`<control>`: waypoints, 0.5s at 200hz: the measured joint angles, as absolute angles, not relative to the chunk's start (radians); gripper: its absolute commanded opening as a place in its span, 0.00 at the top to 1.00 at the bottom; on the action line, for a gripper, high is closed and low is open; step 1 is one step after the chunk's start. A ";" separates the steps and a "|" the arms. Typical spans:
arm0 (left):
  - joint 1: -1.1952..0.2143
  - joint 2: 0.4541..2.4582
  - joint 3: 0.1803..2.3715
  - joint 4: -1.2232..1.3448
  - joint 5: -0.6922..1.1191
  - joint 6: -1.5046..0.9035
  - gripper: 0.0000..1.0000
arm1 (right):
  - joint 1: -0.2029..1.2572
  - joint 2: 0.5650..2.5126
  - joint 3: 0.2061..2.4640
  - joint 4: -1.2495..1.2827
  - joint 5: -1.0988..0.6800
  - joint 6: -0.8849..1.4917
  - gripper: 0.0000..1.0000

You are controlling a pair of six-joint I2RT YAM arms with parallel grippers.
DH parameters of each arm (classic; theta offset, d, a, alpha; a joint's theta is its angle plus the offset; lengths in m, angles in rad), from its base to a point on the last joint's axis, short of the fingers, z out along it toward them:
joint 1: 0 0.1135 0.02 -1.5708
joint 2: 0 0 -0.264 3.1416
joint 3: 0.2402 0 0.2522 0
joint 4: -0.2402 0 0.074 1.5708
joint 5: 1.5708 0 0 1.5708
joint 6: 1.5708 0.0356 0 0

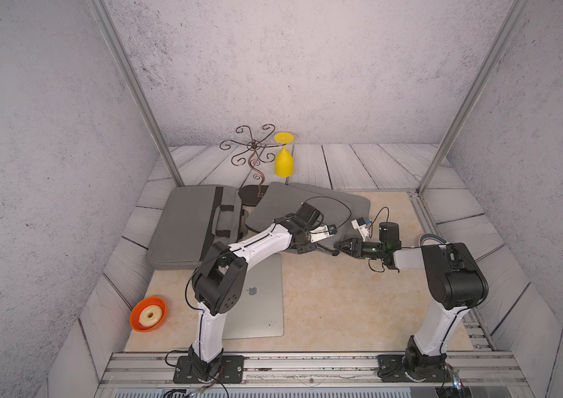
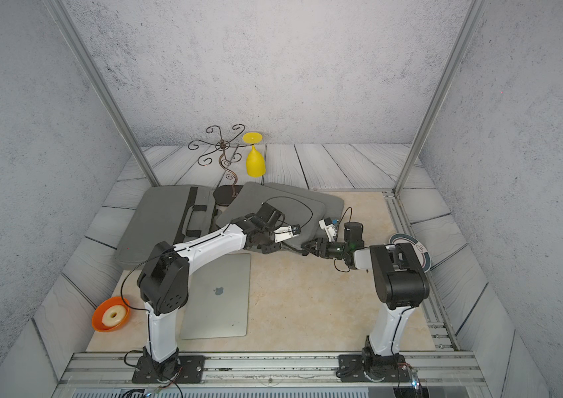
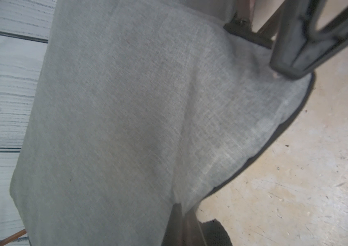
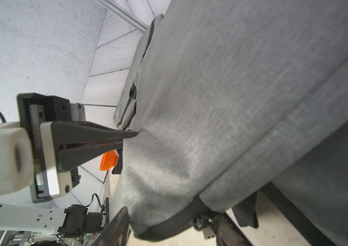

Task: Open the zippered laptop bag and take out the laptop
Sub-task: Unzip the zipper on the zippered laptop bag.

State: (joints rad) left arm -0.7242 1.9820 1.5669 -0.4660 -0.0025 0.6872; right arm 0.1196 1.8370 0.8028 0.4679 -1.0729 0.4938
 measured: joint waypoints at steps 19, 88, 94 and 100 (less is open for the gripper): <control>-0.724 1.982 1.567 -0.467 -0.002 0.687 1.00 | 0.120 1.824 0.796 0.456 -1.075 0.490 0.39; -0.724 1.982 1.567 -0.467 -0.003 0.684 1.00 | 0.120 1.806 0.780 0.451 -1.080 0.506 0.46; -0.724 1.982 1.567 -0.467 -0.003 0.684 1.00 | 0.120 1.806 0.780 0.454 -1.081 0.512 0.47; -0.724 1.982 1.567 -0.467 -0.003 0.684 1.00 | 0.120 1.806 0.780 0.456 -1.081 0.515 0.49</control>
